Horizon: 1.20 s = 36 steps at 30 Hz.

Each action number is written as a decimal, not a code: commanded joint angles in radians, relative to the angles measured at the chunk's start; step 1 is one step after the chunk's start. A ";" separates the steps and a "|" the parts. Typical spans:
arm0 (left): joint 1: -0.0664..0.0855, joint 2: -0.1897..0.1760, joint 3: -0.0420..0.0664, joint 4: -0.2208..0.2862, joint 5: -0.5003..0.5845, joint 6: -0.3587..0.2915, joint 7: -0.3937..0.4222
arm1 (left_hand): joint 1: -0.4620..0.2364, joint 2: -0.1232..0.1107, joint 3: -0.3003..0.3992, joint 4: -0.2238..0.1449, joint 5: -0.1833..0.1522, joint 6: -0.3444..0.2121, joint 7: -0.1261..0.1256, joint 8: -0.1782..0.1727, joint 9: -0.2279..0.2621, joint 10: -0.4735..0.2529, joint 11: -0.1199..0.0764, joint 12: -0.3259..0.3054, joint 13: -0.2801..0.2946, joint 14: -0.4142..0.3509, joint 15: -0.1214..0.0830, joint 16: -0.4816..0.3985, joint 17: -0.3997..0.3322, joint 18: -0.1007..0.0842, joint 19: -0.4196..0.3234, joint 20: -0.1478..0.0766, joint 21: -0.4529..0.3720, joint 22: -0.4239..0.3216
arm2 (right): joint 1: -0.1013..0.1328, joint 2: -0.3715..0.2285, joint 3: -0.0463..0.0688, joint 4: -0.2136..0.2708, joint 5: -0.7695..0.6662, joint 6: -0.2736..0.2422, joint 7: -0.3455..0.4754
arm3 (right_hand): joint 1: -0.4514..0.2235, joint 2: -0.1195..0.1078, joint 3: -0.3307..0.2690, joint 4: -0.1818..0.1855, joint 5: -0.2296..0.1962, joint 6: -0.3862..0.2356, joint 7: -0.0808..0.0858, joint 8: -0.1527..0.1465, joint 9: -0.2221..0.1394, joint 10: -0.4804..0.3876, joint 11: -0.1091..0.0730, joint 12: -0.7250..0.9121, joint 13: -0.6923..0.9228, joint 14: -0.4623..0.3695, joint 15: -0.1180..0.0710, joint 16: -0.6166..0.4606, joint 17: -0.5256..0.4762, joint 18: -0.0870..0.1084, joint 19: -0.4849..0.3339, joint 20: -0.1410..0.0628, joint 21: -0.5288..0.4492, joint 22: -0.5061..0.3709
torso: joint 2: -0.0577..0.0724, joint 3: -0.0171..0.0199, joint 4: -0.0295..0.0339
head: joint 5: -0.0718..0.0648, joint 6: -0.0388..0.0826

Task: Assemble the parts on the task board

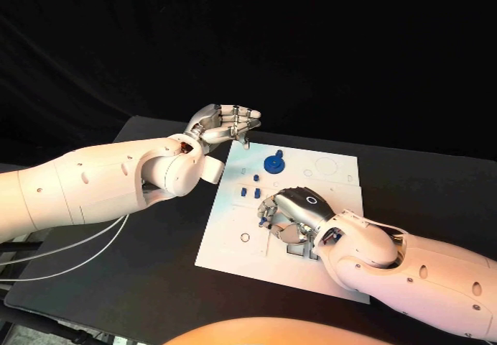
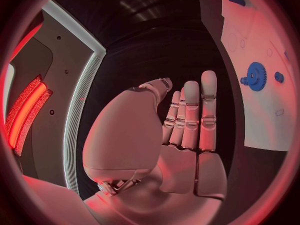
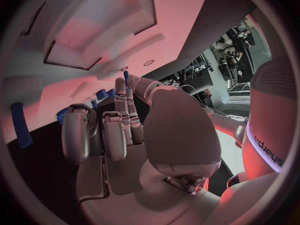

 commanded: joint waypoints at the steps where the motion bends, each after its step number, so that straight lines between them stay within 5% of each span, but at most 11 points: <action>1: 0.001 0.002 0.001 0.002 0.004 0.017 0.006 | 0.005 0.001 0.005 -0.001 0.004 -0.006 -0.002 0.000 -0.001 -0.008 0.001 0.006 -0.001 -0.009 0.001 -0.003 -0.002 0.015 -0.008 0.002 -0.003 -0.002 | -0.002 0.001 -0.001 -0.001 -0.009 0.018 0.013 | -0.003 -0.001 0.007 0.001 0.006 0.007 -0.001 0.006 0.001 0.005 0.001 -0.005 -0.001 0.072 -0.006 0.006 0.098 -0.012 0.005 -0.004 0.002 0.133 | 0.000 -0.0003 0.0007 | 0.002 -0.001; 18: 0.001 0.001 0.001 0.002 0.004 0.018 0.004 | 0.005 0.001 0.005 -0.001 0.004 -0.006 -0.002 0.000 -0.001 -0.008 0.001 0.006 -0.001 -0.009 0.001 -0.003 -0.002 0.015 -0.008 0.002 -0.003 -0.002 | -0.006 0.017 -0.002 -0.021 -0.013 0.026 0.005 | -0.003 -0.001 0.007 0.000 0.007 0.006 -0.001 0.006 0.001 0.005 0.002 -0.005 -0.001 0.072 -0.005 0.006 0.099 -0.012 0.005 -0.004 0.001 0.133 | 0.000 -0.0005 0.0011 | 0.004 -0.003; 31: 0.001 0.001 0.001 0.002 0.004 0.017 0.003 | 0.005 0.001 0.005 -0.001 0.004 -0.006 -0.002 0.000 -0.001 -0.008 0.001 0.006 -0.001 -0.009 0.001 -0.003 -0.002 0.015 -0.008 0.002 -0.003 -0.002 | -0.007 0.026 -0.005 -0.031 -0.023 0.079 -0.003 | -0.004 -0.001 0.007 0.000 0.008 0.005 0.000 0.005 0.001 0.005 0.002 -0.007 -0.001 0.072 -0.005 0.006 0.099 -0.011 0.003 -0.003 -0.002 0.131 | 0.000 -0.0007 0.0007 | 0.005 -0.008; 36: 0.001 0.001 0.001 0.002 0.004 0.016 0.002 | 0.005 0.001 0.005 -0.001 0.004 -0.006 -0.002 0.000 -0.001 -0.008 0.001 0.006 -0.001 -0.009 0.001 -0.003 -0.002 0.015 -0.008 0.002 -0.003 -0.002 | -0.007 0.026 -0.006 -0.030 -0.025 0.079 -0.006 | -0.022 -0.012 0.000 0.009 0.001 -0.020 0.011 -0.010 -0.005 -0.015 0.012 -0.025 -0.004 0.071 0.003 0.004 0.094 -0.009 -0.003 0.000 -0.015 0.125 | -0.001 -0.0007 0.0002 | 0.005 -0.008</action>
